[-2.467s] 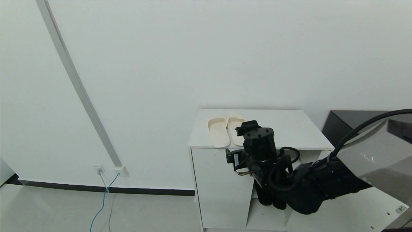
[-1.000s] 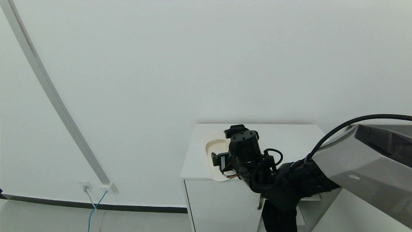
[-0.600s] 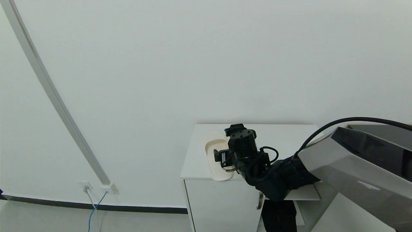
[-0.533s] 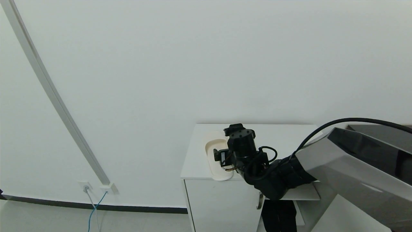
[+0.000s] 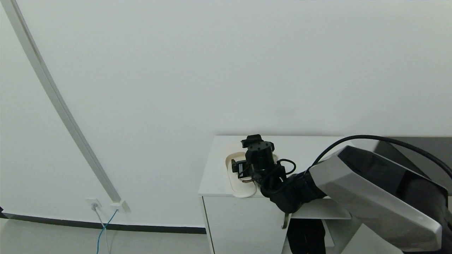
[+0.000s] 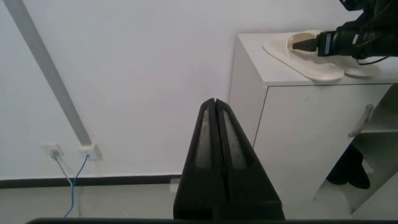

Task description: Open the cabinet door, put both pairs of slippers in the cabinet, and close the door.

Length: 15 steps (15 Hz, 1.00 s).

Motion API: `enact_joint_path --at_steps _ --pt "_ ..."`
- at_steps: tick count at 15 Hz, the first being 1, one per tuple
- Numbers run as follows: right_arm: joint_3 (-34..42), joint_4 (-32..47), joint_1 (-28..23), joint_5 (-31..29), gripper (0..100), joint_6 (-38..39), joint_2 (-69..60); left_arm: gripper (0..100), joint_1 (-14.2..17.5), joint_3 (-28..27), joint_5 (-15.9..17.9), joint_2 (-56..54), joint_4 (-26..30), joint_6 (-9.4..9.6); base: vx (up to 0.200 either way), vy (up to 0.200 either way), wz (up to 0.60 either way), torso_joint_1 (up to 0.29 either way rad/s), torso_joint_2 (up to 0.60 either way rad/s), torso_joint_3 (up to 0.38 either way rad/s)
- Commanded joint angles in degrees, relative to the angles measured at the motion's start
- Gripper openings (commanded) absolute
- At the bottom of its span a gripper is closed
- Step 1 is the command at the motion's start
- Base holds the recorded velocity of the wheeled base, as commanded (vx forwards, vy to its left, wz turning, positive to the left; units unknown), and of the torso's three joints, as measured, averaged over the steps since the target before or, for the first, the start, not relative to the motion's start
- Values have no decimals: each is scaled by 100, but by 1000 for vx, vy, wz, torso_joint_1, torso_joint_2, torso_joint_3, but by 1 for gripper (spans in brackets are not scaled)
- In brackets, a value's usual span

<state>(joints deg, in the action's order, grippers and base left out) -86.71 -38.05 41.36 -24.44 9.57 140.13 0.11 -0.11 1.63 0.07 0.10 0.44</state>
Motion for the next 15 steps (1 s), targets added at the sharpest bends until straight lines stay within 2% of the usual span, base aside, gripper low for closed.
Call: enact_joint_path --at_steps 1,10,15 --pt "-74 -1 -5 1 0 1 111 0 -2 2 -5 1 -1 0 0 0 0 0 0 0" --pt "-21 -10 -32 1 0 10 -47 0 -2 2 4 1 -1 0 0 0 0 0 0 0" --pt "1104 -71 -76 229 0 19 -1366 0 -2 2 4 1 -1 0 0 0 0 0 0 0"
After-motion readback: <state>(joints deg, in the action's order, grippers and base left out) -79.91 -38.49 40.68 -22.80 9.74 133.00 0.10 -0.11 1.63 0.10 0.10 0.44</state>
